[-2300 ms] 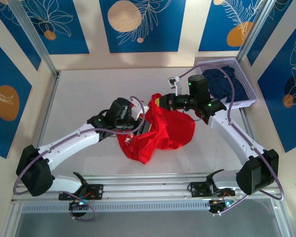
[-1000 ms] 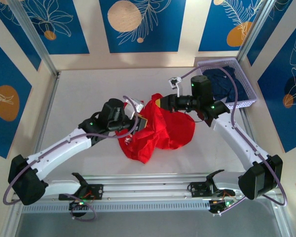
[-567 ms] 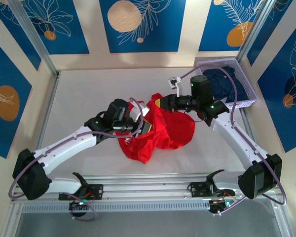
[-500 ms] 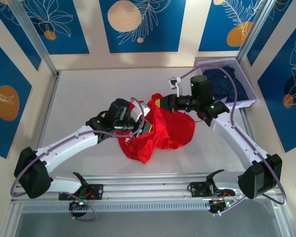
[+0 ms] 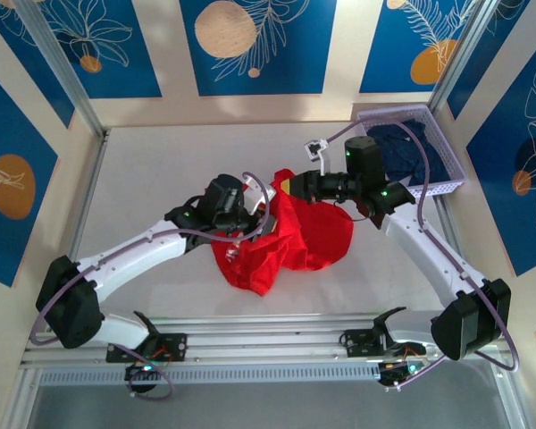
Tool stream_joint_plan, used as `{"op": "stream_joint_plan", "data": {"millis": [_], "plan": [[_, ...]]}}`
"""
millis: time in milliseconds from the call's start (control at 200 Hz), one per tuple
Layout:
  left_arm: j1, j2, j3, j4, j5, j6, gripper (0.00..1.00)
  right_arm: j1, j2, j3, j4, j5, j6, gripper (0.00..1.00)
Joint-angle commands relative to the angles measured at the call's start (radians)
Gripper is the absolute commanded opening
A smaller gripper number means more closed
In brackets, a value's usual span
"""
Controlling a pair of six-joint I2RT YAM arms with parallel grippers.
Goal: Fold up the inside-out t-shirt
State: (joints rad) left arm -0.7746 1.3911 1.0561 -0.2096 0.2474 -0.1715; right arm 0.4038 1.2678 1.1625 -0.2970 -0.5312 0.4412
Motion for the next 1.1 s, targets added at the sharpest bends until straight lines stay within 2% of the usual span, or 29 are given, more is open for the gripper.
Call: {"op": "stream_joint_plan", "data": {"millis": [0, 85, 215, 365, 515, 775, 990, 1095], "plan": [[-0.008, 0.004, 0.031, 0.012, -0.028, 0.016, 0.13, 0.000, -0.001, -0.015, 0.032, -0.033, 0.002, 0.00], [-0.005, -0.021, 0.018, 0.029, -0.028, 0.016, 0.00, -0.002, 0.000, -0.019, 0.034, -0.027, 0.002, 0.00], [0.026, -0.129, -0.034, 0.073, 0.026, 0.006, 0.00, 0.000, -0.025, -0.024, 0.003, 0.060, -0.013, 0.00], [0.070, -0.262, -0.064, 0.131, 0.179, -0.050, 0.00, 0.013, -0.067, -0.035, 0.025, 0.139, -0.022, 0.00], [0.107, -0.330, -0.016, 0.059, 0.199, -0.039, 0.00, 0.020, -0.084, -0.024, 0.050, 0.159, -0.022, 0.00], [0.173, -0.385, 0.077, -0.120, 0.071, 0.034, 0.00, 0.033, -0.110, -0.027, 0.117, 0.185, -0.009, 0.00], [0.186, -0.288, 0.164, -0.365, -0.084, 0.043, 0.00, 0.033, -0.142, -0.022, 0.124, 0.293, -0.022, 0.00], [0.186, -0.272, 0.162, -0.413, -0.128, 0.016, 0.00, 0.034, -0.145, -0.003, 0.096, 0.356, -0.061, 0.00]]}}
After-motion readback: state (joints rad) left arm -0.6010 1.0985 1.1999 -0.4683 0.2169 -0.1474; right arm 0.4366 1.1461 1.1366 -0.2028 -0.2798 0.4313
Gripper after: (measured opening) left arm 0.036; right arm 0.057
